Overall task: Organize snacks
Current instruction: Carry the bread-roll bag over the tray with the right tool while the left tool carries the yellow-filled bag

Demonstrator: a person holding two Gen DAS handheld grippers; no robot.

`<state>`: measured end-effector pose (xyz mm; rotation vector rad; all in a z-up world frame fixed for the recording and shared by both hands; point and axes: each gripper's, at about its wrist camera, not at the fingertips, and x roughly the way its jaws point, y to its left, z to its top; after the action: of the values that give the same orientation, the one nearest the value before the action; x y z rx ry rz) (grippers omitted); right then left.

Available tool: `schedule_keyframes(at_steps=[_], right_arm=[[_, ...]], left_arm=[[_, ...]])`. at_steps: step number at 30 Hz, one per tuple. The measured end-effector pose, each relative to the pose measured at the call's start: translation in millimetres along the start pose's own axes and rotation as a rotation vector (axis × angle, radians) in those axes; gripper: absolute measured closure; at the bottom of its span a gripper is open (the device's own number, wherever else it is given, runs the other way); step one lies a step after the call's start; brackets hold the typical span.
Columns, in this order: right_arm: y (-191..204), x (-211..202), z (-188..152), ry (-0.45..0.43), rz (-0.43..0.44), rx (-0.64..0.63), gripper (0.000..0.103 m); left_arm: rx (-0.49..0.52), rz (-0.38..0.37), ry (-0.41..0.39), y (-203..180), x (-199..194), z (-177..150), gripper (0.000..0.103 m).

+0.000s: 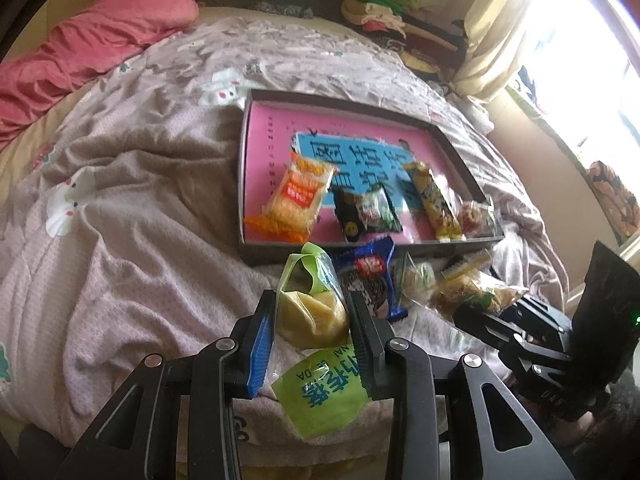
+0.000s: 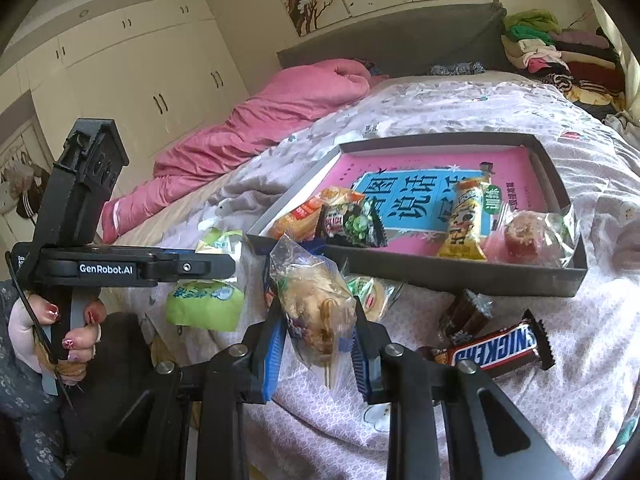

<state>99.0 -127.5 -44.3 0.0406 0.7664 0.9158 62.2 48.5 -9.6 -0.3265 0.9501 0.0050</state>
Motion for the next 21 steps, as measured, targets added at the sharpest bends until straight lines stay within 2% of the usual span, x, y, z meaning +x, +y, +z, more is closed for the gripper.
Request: schedule_keyframes(at_steps=[21], right_arm=[[-16.7, -33.6, 15.0, -0.128, -0.053, 0.025, 0.073]], left_arm=[[0.01, 0.042, -0.111, -18.5, -28.9, 40.0, 0.066]])
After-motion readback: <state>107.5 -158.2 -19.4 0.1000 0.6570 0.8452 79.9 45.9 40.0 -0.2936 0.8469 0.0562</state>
